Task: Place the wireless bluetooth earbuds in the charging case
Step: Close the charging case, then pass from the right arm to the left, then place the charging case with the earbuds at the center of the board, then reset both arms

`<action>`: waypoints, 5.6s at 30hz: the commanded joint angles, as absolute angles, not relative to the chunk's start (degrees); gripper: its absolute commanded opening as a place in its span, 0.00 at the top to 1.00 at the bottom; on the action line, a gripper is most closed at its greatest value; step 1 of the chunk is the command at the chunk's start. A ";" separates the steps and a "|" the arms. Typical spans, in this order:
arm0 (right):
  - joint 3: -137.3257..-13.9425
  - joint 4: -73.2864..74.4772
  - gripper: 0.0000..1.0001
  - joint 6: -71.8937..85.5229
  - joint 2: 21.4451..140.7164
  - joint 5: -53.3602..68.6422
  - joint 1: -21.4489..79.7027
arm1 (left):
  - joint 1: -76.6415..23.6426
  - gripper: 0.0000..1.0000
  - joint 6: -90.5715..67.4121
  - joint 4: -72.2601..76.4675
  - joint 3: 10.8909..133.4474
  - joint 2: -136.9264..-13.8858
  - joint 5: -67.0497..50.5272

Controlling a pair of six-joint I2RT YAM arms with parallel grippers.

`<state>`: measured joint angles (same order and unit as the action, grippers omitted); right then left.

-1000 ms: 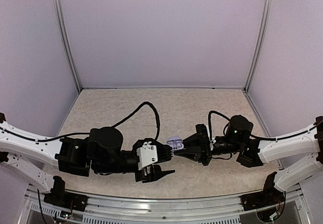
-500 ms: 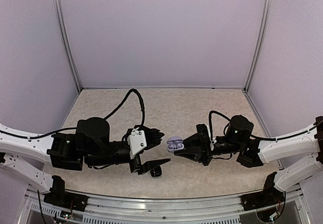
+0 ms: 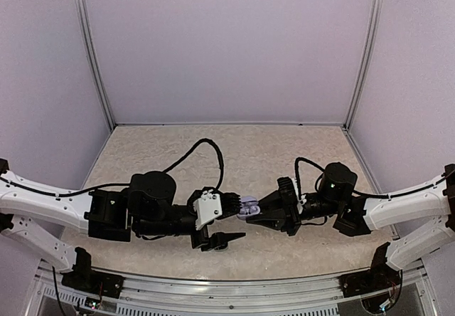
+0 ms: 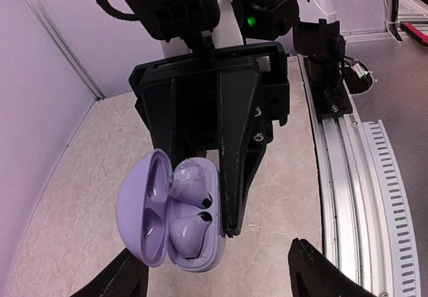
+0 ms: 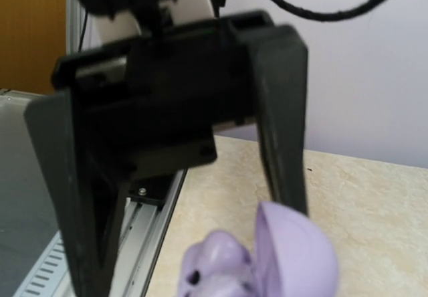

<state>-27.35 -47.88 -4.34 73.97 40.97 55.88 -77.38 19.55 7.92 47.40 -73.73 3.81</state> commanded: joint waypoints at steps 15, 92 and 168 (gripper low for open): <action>-28.56 -47.49 1.00 2.79 75.14 40.54 55.96 | -85.23 0.35 29.69 11.17 46.18 -72.81 10.41; -16.99 -30.15 0.01 17.42 48.15 19.70 41.76 | -64.13 0.72 22.21 11.81 50.70 -98.29 -20.87; -19.75 -37.88 0.00 22.19 68.82 31.63 16.94 | -21.56 0.01 -30.26 14.46 33.14 -68.98 5.22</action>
<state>-20.80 -33.56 21.10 70.48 31.81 17.61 -21.78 -29.76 10.76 33.98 -69.30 4.67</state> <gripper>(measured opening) 0.995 0.990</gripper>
